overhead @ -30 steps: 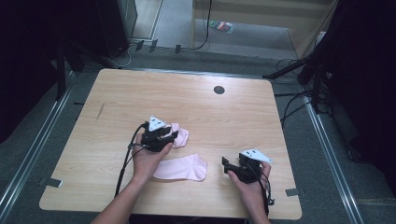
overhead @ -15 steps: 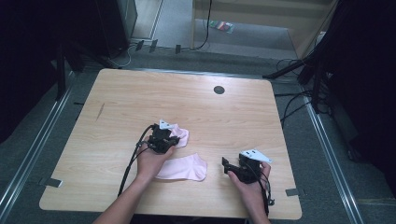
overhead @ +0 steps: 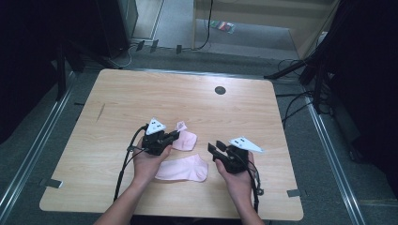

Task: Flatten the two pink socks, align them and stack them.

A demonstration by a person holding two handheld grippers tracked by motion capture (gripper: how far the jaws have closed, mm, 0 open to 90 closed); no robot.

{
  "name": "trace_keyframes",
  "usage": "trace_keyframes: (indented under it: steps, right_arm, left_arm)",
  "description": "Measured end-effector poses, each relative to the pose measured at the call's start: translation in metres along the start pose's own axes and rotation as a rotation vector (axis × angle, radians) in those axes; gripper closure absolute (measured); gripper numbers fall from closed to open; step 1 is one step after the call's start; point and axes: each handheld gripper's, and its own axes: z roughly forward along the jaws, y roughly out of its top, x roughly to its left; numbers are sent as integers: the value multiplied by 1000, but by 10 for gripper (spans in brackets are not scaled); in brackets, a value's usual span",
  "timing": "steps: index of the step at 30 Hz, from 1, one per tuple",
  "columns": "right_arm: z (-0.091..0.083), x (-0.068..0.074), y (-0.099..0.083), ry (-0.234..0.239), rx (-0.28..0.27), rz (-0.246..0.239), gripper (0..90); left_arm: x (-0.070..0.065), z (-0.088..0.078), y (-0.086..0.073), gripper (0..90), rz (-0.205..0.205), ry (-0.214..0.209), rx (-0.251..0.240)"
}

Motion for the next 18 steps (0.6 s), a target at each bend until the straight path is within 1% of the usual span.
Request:
trace_keyframes:
  steps: [1,3,4,5,6,7,8,9,11,12,13,14,15,16,17,18]
  right_arm:
    - [6,4,3,4,5,2,646]
    - [20,11,5,-7,16,-3,685]
    - [30,14,6,-6,47,21,719]
    - [30,14,6,-6,47,21,719]
    - [34,14,6,1,61,33,731]
    - [41,14,6,21,79,66,743]
    - [50,15,8,34,93,117,774]
    - [50,15,8,34,93,117,774]
    - [58,16,10,44,98,150,795]
    - [62,18,11,40,99,156,797]
    - [66,20,12,33,102,158,796]
    - [73,23,13,17,108,160,785]
    - [73,23,13,17,108,160,785]
    - [75,24,14,11,111,159,783]
    - [78,26,15,7,110,169,780]
    - [82,27,16,5,107,175,768]
  left_arm:
    - [1,2,-2,879,-14,8,11]
    - [5,4,-4,873,-40,12,27]
    - [7,4,-6,874,-43,23,36]
    - [7,4,-6,874,-43,23,36]
    - [6,5,-7,874,-30,24,32]
    - [4,5,-8,875,-12,29,31]
    - [3,5,-9,875,3,29,34]
    - [3,5,-9,875,3,29,34]
    - [2,7,-10,875,7,40,36]
    - [1,8,-11,870,9,49,44]
    - [1,11,-11,834,12,60,56]
    - [0,14,-12,714,15,69,76]
    - [-1,15,-12,714,22,72,87]
    - [-2,15,-13,693,33,70,91]
    - [-2,13,-12,679,39,72,88]
    - [-1,10,-12,637,39,66,83]
